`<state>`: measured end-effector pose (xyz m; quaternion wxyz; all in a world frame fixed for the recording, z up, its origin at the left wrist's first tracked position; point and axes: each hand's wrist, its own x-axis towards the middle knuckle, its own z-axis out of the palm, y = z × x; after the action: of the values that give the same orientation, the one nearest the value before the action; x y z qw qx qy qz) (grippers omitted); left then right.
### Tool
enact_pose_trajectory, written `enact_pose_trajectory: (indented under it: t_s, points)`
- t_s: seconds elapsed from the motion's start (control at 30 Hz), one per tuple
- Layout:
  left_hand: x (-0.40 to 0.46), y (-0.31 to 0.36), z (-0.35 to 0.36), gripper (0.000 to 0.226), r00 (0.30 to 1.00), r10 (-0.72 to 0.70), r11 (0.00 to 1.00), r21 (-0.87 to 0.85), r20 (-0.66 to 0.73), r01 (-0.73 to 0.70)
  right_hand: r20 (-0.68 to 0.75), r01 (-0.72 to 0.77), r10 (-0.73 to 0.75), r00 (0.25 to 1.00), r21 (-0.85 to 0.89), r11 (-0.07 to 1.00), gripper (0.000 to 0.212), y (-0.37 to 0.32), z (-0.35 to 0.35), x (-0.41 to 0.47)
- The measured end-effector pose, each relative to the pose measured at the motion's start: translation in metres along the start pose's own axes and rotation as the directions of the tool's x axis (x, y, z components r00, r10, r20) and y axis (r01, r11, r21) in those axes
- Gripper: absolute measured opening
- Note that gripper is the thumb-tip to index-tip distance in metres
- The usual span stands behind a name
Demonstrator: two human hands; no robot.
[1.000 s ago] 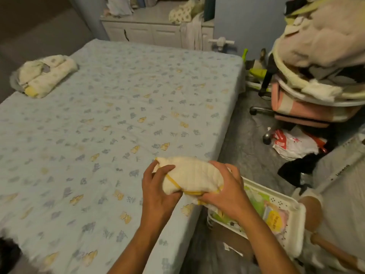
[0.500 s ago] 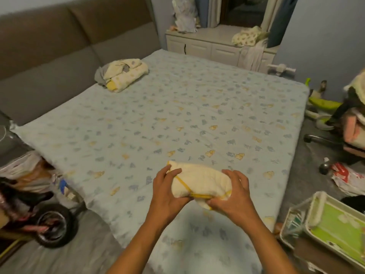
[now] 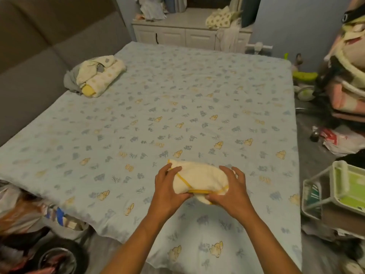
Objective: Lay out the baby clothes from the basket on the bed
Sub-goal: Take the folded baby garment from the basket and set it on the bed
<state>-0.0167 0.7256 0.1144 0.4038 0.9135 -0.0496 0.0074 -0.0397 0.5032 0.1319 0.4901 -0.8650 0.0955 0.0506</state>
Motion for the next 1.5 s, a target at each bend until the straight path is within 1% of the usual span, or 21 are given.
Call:
enact_pose_trajectory:
  t_s: [0.13,0.3,0.5,0.6,0.73,0.87,1.03,1.13,1.2,1.27,1.33,1.4,1.43,1.5]
  points:
    - [0.035,-0.031,0.017,0.089,0.998,0.015,1.000,-0.019,0.061,-0.014,-0.037,-0.049,0.050,0.998,0.019,0.999,0.100,0.017,0.022,0.035]
    - [0.081,-0.074,0.053,0.091,0.995,0.009,1.000,0.000,0.102,-0.009,-0.076,-0.118,0.120,0.990,0.028,0.993,0.100,0.055,0.053,0.084]
    - [0.122,-0.115,0.105,0.091,0.984,0.018,0.999,-0.048,0.176,-0.010,-0.118,-0.165,0.162,0.980,-0.020,0.986,0.100,0.107,0.078,0.135]
    - [0.151,-0.131,0.126,0.091,0.979,0.043,0.998,-0.058,0.200,-0.032,-0.144,-0.185,0.176,0.974,-0.046,0.982,0.100,0.126,0.084,0.163]
    - [0.192,-0.148,0.149,0.091,0.973,0.083,0.995,-0.072,0.217,-0.068,-0.182,-0.214,0.197,0.963,-0.078,0.974,0.100,0.140,0.088,0.201]
    - [0.228,-0.151,0.163,0.090,0.968,0.111,0.991,-0.104,0.226,-0.089,-0.209,-0.226,0.200,0.957,-0.107,0.968,0.099,0.139,0.087,0.233]
    - [0.269,-0.159,0.193,0.092,0.973,0.131,0.987,-0.115,0.190,-0.111,-0.249,-0.219,0.189,0.950,-0.095,0.971,0.099,0.163,0.088,0.274]
    - [0.282,-0.182,0.226,0.093,0.971,0.111,0.993,-0.054,0.210,-0.102,-0.207,-0.243,0.221,0.953,-0.087,0.966,0.101,0.198,0.095,0.299]
    - [0.285,-0.202,0.243,0.100,0.954,0.066,0.990,0.101,0.293,-0.100,-0.120,-0.234,0.220,0.968,-0.123,0.964,0.103,0.225,0.103,0.311]
    - [0.282,-0.221,0.255,0.106,0.928,0.028,0.957,0.259,0.372,-0.132,-0.046,-0.204,0.199,0.979,-0.201,0.958,0.107,0.247,0.109,0.314]
    - [0.281,-0.229,0.259,0.107,0.919,0.027,0.949,0.278,0.393,-0.147,-0.010,-0.182,0.184,0.983,-0.210,0.961,0.113,0.258,0.110,0.312]
    - [0.283,-0.224,0.253,0.108,0.922,0.006,0.957,0.264,0.387,-0.117,-0.035,-0.181,0.177,0.984,-0.207,0.962,0.115,0.257,0.103,0.309]
    - [0.284,-0.221,0.249,0.107,0.932,-0.012,0.955,0.279,0.363,-0.097,-0.076,-0.186,0.172,0.982,-0.256,0.949,0.112,0.253,0.100,0.305]
    - [0.283,-0.212,0.235,0.100,0.953,-0.048,0.948,0.313,0.298,-0.050,-0.239,-0.220,0.140,0.961,-0.352,0.910,0.093,0.246,0.099,0.292]
